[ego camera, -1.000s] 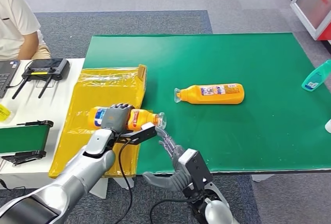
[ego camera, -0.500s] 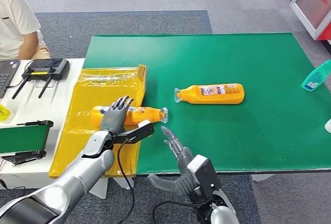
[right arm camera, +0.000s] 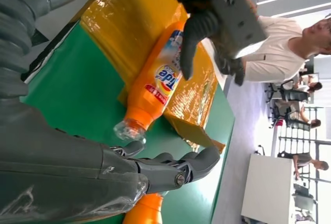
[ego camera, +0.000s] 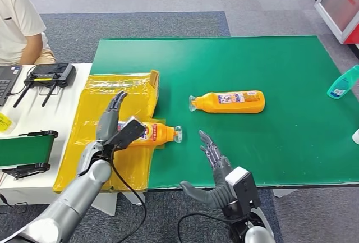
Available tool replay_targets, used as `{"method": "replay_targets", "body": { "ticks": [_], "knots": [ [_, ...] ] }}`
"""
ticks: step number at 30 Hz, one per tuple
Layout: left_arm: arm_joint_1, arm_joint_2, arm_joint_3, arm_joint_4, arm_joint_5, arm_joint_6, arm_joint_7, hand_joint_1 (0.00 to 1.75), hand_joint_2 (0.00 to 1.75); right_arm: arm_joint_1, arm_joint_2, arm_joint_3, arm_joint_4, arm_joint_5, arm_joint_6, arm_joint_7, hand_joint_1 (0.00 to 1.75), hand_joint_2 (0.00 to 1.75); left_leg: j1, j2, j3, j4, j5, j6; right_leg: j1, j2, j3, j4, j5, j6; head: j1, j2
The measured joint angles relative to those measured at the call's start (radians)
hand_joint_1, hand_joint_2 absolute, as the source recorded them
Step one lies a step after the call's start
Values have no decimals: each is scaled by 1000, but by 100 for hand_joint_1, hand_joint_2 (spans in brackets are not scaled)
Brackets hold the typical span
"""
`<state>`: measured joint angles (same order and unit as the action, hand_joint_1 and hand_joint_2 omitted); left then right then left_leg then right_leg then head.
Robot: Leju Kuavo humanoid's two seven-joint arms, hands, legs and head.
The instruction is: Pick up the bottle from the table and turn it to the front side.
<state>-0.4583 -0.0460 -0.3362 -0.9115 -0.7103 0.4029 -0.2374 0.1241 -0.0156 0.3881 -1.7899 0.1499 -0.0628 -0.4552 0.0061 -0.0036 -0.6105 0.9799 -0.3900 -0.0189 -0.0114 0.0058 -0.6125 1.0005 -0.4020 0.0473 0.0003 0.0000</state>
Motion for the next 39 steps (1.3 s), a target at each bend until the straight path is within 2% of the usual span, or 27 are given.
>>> {"method": "replay_targets", "body": {
  "ticks": [5, 10, 14, 19, 25, 33, 39],
  "knots": [
    [71, 7, 20, -152, 135, -51, -42, 0, 175, 1, 0, -15, 4, 18, -32, 12, 0, 175, 0, 0, 0, 0, 0, 0, 0, 0, 0, 0, 0, 0, 0, 0],
    [192, 14, 29, -354, 480, -283, -79, 0, 175, 18, -2, -56, 1, 72, -95, 35, 0, 175, 0, 0, 0, 0, -1, 0, 0, 0, -1, 0, 0, 0, 0, 0],
    [294, 22, 21, -517, 608, -360, -123, 0, 175, 33, -3, -97, -12, 64, -115, 37, 0, 175, 0, 0, 0, 0, -2, 0, 0, 0, -1, 0, -1, 0, 0, 0],
    [392, 31, 7, -654, 691, -392, -167, 0, 175, 35, -10, -140, -20, 17, -76, 51, 0, 175, 0, 0, 0, 0, -3, 0, 0, 0, -1, -1, -1, 0, 0, 0],
    [495, 71, 20, -758, 734, -466, -208, 0, 175, 35, -25, -194, -11, -1, -37, 75, 0, 175, 0, 0, 0, 0, -2, 0, 0, 0, -1, -1, -1, 0, 0, 0],
    [606, 87, 64, -829, 720, -529, -257, 0, 175, 48, -36, -256, -12, -42, 1, 72, 0, 175, 0, 0, 0, 0, -3, 0, 0, 0, -1, -1, -1, 0, 0, 0],
    [639, 91, 73, -847, 717, -530, -253, 0, 175, 52, -41, -284, -12, -45, 8, 81, 0, 175, 0, 0, 0, 0, -3, 0, 0, 0, 0, -1, -1, 0, 0, 0]
  ]
}}
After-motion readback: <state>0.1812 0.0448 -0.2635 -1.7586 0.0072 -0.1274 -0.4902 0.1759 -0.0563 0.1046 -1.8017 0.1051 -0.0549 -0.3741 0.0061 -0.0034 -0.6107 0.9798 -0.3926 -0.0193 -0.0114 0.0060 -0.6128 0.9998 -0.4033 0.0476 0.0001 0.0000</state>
